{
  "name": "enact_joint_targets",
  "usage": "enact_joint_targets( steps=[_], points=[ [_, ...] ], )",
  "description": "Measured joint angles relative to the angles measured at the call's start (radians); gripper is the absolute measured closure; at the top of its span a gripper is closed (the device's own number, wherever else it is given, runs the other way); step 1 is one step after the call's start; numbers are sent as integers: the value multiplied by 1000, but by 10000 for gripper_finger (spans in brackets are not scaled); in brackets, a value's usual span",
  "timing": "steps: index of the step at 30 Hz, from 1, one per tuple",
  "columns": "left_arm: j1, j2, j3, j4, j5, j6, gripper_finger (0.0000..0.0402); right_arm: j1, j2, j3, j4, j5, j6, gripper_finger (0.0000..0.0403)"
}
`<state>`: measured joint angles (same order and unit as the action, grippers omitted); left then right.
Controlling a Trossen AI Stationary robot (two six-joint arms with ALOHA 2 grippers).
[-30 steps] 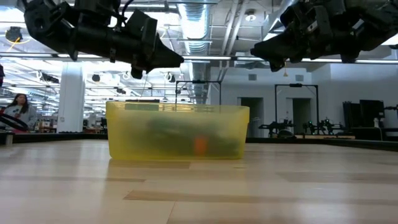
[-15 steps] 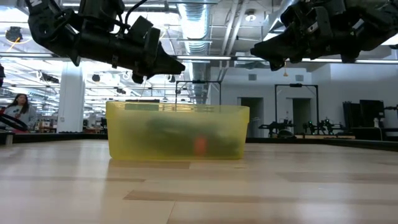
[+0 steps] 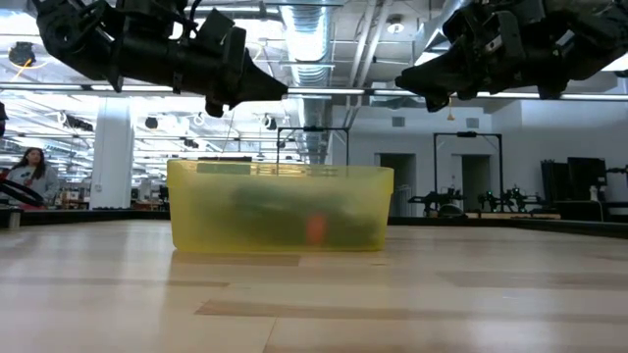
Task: Pick and place USB-C Cables
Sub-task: Return to Home Position
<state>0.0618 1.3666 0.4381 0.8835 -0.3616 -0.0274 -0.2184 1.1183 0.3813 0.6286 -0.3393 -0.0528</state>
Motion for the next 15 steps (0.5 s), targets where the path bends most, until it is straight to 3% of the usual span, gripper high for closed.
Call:
enact_joint_targets(
  steps=[15],
  points=[
    [0, 10, 0, -14, 1, -20, 285, 2, 0, 0, -4, 0, 0, 281]
  ],
)
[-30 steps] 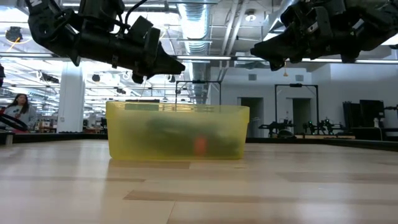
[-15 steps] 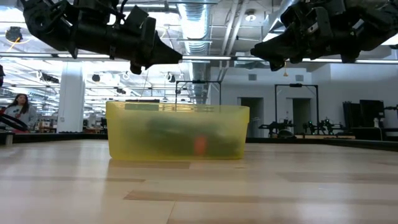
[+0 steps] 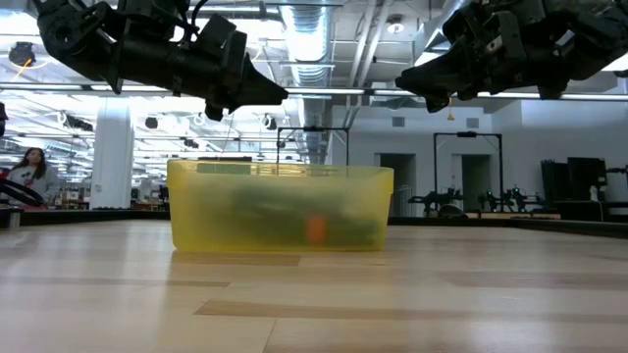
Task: Pick and place USB-C Cables
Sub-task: Return to Home Position
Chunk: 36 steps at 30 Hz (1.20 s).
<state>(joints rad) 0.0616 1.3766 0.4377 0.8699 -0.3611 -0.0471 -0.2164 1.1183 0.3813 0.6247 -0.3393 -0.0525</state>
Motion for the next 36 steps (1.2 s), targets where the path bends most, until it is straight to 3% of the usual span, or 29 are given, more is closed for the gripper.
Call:
enact_joint_targets(
  steps=[12, 15, 21, 25, 31, 36],
  points=[
    [0, -41, 0, -1, -1, 54, 285, -16, -20, 0, 26, -1, 3, 281],
    [2, -129, 0, -48, -1, 92, 285, -45, -69, 0, 33, -12, 23, 281],
    [2, -369, 0, -262, -14, 122, 285, -112, -185, 0, -10, -137, 33, 281],
    [2, -460, 0, -362, -14, 122, 285, -122, -240, 0, -43, -171, 30, 281],
    [2, -479, 0, -396, -15, 126, 285, -133, -309, 0, -56, -211, 21, 281],
    [2, -422, 0, -383, -12, 124, 285, -143, -343, 0, -66, -246, 20, 281]
  ],
)
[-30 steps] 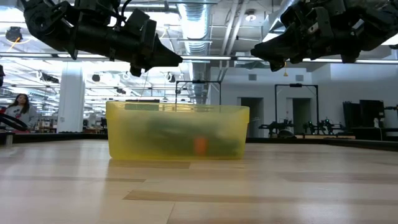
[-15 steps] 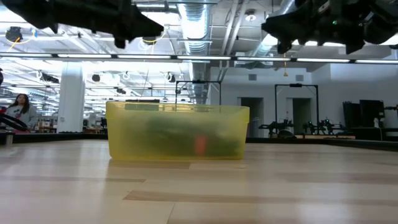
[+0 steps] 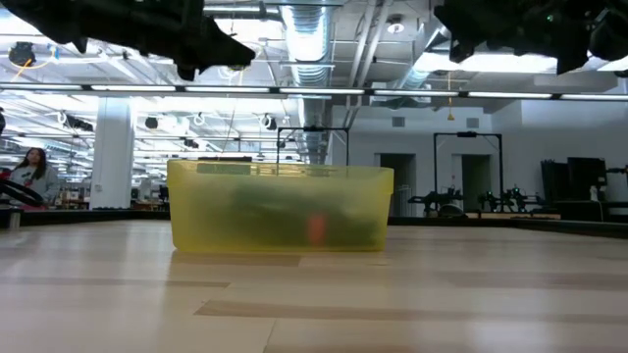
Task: Pick and place USB-C Cables
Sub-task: Return to Home Position
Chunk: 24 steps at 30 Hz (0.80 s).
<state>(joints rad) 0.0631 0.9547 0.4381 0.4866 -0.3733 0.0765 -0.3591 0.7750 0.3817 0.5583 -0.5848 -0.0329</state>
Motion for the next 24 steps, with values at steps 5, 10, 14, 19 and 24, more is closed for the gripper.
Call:
enact_joint_targets(
  steps=[5, 10, 14, 19, 24],
  points=[
    [0, 80, 0, 53, 2, -1, 285, 0, 4, 0, 9, 0, 0, 281],
    [0, 93, 0, 84, 2, 9, 285, 6, 2, 0, 16, -24, 14, 281],
    [-2, 95, 0, 85, 3, -4, 285, 25, 6, -3, -18, -25, 1, 281],
    [-3, 164, 0, 135, 44, -18, 285, 42, 38, -76, 131, -22, 8, 281],
    [-3, 229, 0, 204, 55, -13, 285, 13, 33, -94, 189, -21, 64, 281]
  ],
)
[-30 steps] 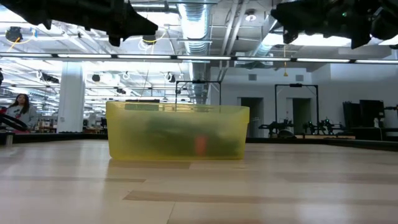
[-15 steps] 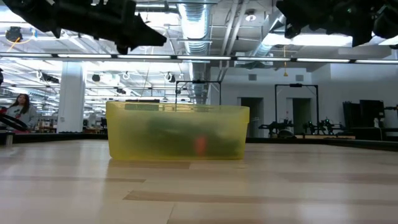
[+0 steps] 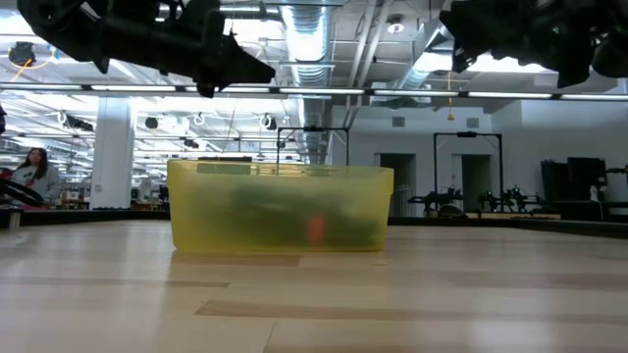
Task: Pick and place USB-C Cables
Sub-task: Return to Home Position
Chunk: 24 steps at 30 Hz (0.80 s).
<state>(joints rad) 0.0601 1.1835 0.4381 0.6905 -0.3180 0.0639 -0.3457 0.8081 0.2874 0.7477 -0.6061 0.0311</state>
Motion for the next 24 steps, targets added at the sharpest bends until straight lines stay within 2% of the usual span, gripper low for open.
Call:
enact_joint_targets(
  steps=[10, 24],
  points=[
    [0, -15, 0, -1, -1, 18, 285, -58, -101, 0, -103, 0, 5, 281],
    [1, -12, 0, 0, -1, 18, 285, -55, -100, 0, -123, 0, -8, 281]
  ],
)
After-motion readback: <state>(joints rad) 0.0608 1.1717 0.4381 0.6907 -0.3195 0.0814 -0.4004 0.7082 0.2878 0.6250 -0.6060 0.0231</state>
